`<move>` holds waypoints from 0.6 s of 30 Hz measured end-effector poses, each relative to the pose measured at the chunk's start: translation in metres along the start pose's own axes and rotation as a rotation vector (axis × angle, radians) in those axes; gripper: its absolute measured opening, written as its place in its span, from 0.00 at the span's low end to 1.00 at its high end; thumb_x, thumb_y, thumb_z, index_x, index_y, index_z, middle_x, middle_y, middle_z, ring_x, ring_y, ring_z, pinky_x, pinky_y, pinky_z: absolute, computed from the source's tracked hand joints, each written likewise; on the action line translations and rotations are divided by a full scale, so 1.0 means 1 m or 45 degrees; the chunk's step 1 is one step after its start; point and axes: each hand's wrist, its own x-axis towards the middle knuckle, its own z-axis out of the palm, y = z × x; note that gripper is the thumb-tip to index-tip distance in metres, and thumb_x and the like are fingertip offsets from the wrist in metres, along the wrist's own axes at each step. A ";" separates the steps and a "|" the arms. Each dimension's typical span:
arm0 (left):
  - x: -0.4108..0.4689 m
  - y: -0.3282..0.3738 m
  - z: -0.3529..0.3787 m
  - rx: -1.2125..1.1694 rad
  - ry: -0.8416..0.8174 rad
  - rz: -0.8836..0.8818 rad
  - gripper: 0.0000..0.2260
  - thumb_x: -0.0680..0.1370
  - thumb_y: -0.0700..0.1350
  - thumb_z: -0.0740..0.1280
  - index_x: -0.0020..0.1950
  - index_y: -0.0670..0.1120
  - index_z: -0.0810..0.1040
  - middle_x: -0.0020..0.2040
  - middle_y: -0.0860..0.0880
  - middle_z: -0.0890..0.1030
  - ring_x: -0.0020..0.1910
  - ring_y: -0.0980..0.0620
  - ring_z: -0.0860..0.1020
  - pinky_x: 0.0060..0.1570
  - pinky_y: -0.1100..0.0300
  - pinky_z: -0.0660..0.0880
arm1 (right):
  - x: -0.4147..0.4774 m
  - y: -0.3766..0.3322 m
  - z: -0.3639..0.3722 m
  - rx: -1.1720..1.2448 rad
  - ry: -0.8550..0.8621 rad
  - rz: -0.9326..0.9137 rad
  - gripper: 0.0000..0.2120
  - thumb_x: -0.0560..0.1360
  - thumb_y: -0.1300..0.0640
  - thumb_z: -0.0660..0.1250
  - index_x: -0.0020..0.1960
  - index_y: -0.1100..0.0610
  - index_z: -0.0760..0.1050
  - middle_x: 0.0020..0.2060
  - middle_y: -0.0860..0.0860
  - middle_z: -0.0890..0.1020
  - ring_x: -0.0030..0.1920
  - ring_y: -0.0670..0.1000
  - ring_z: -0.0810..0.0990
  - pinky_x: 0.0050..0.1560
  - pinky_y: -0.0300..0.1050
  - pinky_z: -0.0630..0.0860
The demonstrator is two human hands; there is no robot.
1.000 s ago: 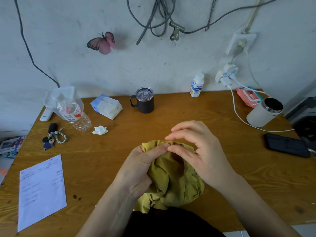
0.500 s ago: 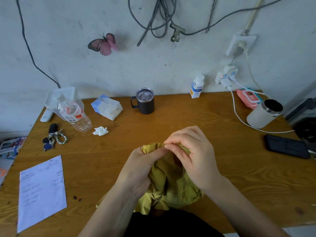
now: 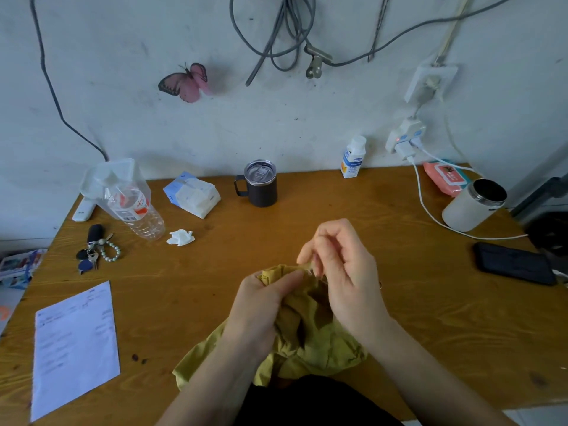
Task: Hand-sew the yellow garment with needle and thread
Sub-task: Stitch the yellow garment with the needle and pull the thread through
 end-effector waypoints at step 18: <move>0.013 0.009 -0.032 -0.265 0.169 -0.031 0.12 0.75 0.37 0.69 0.32 0.38 0.85 0.40 0.37 0.85 0.37 0.42 0.85 0.30 0.56 0.80 | 0.000 0.035 -0.065 1.044 0.576 0.928 0.12 0.81 0.60 0.53 0.41 0.56 0.70 0.24 0.47 0.69 0.24 0.44 0.64 0.24 0.35 0.65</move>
